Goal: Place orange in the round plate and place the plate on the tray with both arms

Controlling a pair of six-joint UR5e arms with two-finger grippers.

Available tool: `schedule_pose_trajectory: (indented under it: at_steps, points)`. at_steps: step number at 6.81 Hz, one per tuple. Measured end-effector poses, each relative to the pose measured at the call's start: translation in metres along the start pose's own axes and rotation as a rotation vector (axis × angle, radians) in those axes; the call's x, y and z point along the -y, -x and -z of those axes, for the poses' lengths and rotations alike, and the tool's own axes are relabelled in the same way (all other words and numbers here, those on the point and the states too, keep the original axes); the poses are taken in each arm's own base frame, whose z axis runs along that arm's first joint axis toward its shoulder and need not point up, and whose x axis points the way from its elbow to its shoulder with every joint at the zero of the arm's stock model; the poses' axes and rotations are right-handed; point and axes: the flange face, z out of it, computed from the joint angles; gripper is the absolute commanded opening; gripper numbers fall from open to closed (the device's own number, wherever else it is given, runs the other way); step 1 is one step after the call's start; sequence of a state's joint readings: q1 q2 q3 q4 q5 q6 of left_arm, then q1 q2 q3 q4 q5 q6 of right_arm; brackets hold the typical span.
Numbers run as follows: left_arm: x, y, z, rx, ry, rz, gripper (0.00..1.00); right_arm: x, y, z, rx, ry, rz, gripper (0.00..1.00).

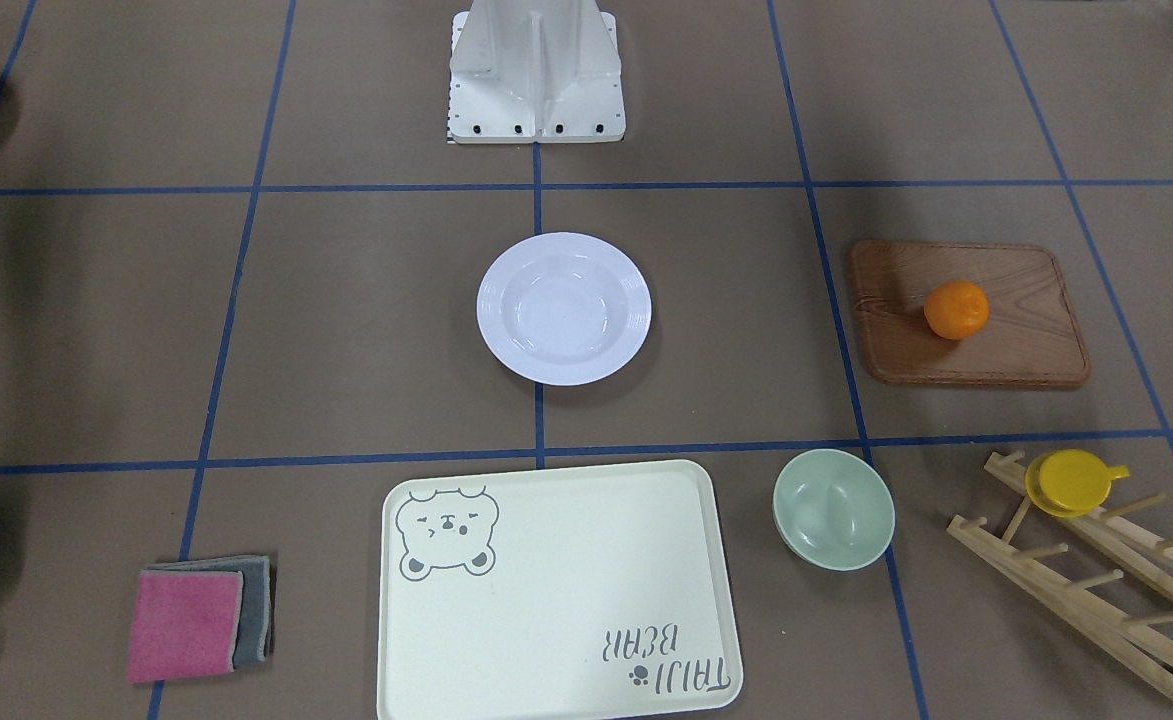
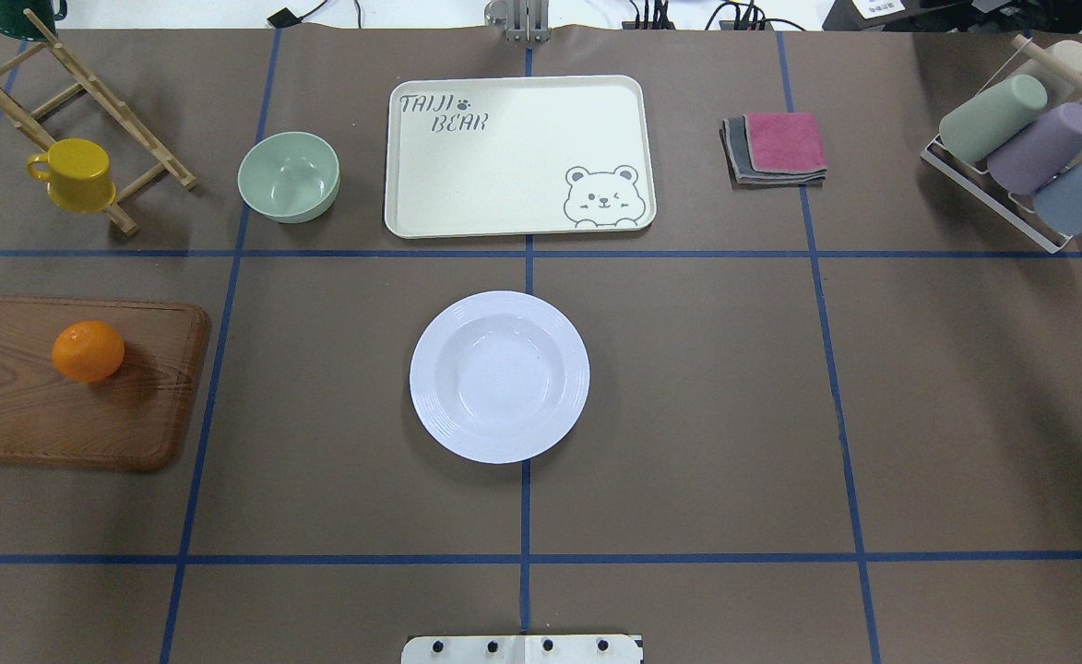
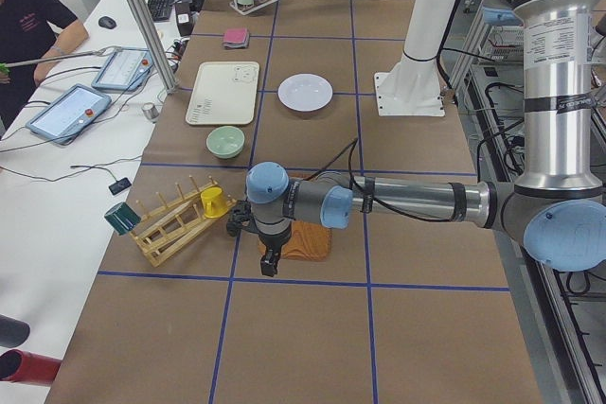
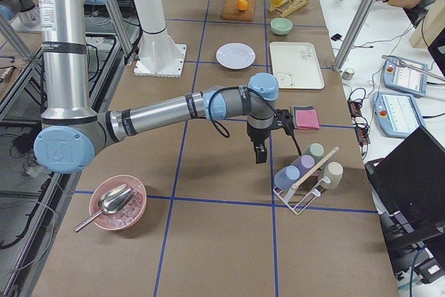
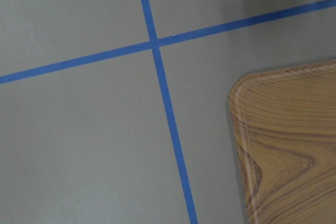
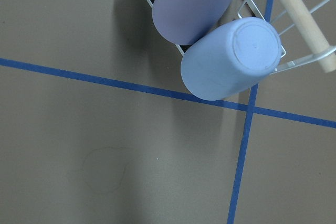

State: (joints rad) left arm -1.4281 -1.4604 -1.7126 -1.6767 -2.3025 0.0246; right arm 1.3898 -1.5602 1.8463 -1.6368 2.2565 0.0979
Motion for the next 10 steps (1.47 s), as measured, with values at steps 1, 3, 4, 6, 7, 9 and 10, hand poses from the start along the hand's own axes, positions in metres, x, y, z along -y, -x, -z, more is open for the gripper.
schedule_pose_trajectory:
  at_steps: [1, 3, 4, 6, 7, 9, 10]
  points:
    - [0.000, 0.000, 0.000, 0.000, -0.001, -0.001, 1.00, 0.001, 0.001, 0.001, 0.001, -0.002, 0.002, 1.00]
    - [0.007, -0.008, 0.007, -0.002, -0.016, 0.033, 1.00, 0.011, 0.009, 0.007, 0.008, -0.017, 0.018, 1.00]
    - [0.016, -0.023, 0.019, -0.008, -0.043, 0.088, 1.00, 0.023, 0.023, 0.013, 0.014, -0.033, 0.045, 1.00]
    - [0.040, -0.075, 0.031, -0.042, -0.066, 0.160, 1.00, 0.037, 0.081, 0.018, 0.043, -0.047, 0.110, 1.00]
    - [0.052, -0.103, 0.026, -0.057, -0.057, 0.179, 1.00, 0.037, 0.120, 0.013, 0.078, -0.034, 0.132, 1.00]
    - [0.062, -0.148, 0.013, -0.080, -0.035, 0.212, 1.00, 0.045, 0.210, 0.013, 0.234, 0.019, 0.075, 1.00]
    - [0.065, -0.172, 0.003, -0.089, -0.029, 0.231, 1.00, 0.049, 0.247, 0.013, 0.324, 0.039, 0.057, 1.00]
